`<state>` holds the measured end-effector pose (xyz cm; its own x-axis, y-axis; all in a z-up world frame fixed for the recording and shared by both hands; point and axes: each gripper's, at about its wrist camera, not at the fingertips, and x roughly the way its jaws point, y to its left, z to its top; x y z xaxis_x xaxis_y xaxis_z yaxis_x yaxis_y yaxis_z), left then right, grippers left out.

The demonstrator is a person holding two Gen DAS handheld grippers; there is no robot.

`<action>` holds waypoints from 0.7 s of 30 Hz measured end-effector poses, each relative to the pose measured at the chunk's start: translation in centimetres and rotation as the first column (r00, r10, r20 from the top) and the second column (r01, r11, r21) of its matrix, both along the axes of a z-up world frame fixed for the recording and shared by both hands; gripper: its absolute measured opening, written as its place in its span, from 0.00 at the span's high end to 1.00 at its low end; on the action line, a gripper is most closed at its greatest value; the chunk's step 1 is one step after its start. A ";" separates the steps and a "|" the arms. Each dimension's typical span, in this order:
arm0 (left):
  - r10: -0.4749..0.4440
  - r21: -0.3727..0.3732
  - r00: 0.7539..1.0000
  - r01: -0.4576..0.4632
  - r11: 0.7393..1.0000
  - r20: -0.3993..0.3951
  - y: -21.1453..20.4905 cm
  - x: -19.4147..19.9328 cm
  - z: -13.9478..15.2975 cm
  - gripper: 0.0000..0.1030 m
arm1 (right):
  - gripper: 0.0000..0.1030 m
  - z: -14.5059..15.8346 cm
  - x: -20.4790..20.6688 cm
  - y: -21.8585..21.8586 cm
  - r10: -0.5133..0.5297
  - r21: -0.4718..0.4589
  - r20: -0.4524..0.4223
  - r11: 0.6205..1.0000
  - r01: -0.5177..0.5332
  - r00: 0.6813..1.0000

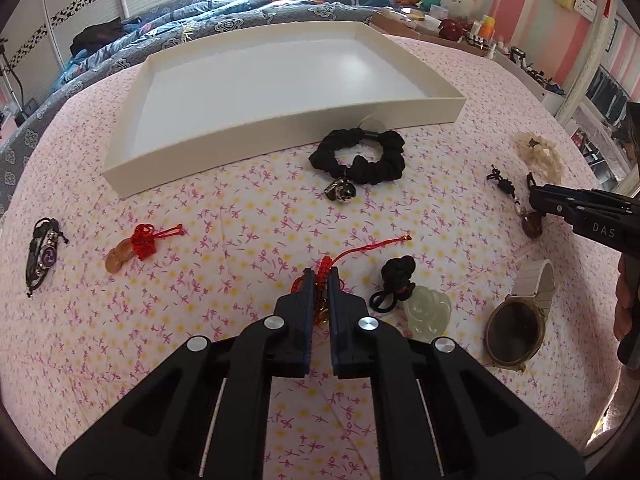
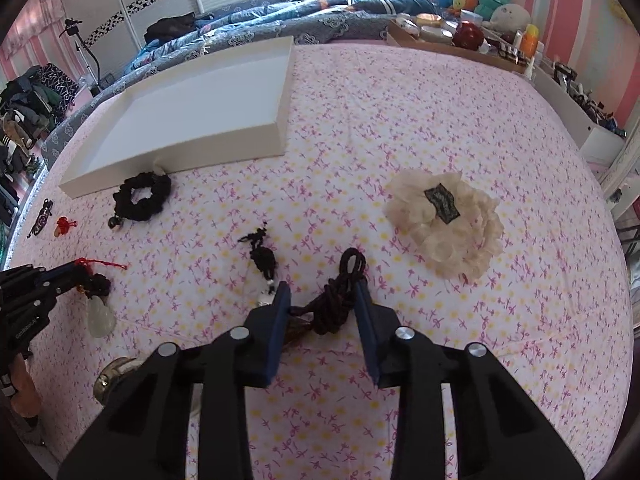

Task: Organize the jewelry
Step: 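Grasp the red cord charm with the left tool while the right tool grasps the brown pendant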

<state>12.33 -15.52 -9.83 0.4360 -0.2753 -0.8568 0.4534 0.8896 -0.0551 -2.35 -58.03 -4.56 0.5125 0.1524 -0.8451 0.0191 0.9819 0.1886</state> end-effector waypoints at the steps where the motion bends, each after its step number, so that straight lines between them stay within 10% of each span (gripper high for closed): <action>1: 0.001 0.001 1.000 -0.001 1.000 0.001 0.0 0.0 0.0 0.96 | 0.71 0.0 0.0 0.0 -0.004 -0.006 0.000 1.000 0.004 1.000; 21: 0.089 -0.038 0.993 -0.087 0.996 0.075 3.4 -1.4 5.2 0.96 | 0.85 4.3 -1.5 0.5 0.020 -0.043 0.137 0.999 -0.015 0.990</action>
